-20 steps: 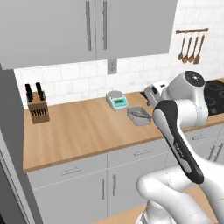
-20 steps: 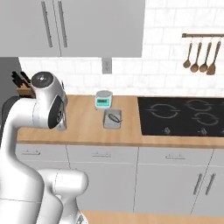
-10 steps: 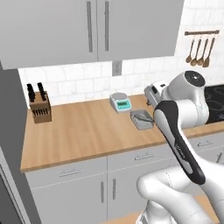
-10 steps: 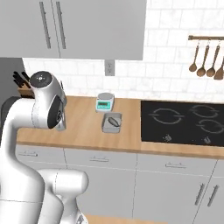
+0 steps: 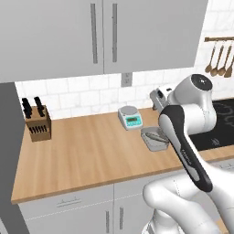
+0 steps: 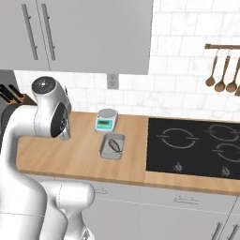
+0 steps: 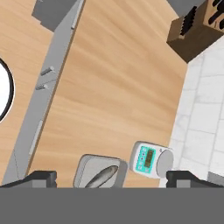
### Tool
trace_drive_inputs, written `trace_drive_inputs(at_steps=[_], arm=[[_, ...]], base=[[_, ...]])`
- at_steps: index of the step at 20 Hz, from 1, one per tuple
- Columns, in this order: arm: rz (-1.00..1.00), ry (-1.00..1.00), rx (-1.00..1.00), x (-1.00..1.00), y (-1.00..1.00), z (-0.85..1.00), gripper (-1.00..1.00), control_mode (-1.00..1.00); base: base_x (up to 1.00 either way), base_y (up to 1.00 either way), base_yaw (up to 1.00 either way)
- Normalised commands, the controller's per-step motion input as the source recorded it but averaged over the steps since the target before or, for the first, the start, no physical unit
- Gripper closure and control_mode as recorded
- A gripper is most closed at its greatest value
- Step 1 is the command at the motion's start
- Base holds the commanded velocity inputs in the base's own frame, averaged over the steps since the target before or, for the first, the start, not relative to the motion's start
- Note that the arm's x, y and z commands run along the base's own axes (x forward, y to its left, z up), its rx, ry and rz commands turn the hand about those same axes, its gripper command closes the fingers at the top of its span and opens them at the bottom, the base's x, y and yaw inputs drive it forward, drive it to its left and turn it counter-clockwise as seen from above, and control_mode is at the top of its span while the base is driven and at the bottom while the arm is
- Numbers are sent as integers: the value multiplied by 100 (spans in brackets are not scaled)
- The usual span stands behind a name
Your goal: Take the meat container that has the fish and place it on the second highest rack of the freezer. Then take the vegetable container that has the bell pepper and tomato and place it on the highest rack of the freezer.
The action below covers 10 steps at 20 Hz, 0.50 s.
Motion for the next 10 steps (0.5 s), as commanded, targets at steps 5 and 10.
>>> trace_drive_inputs(at_steps=[5, 10], arm=[[0, 8, 0, 0, -33, -40, -100, -100], [0, 19, 0, 0, -39, -60, -100, -100]], base=[[0, -6, 0], [0, 0, 0]])
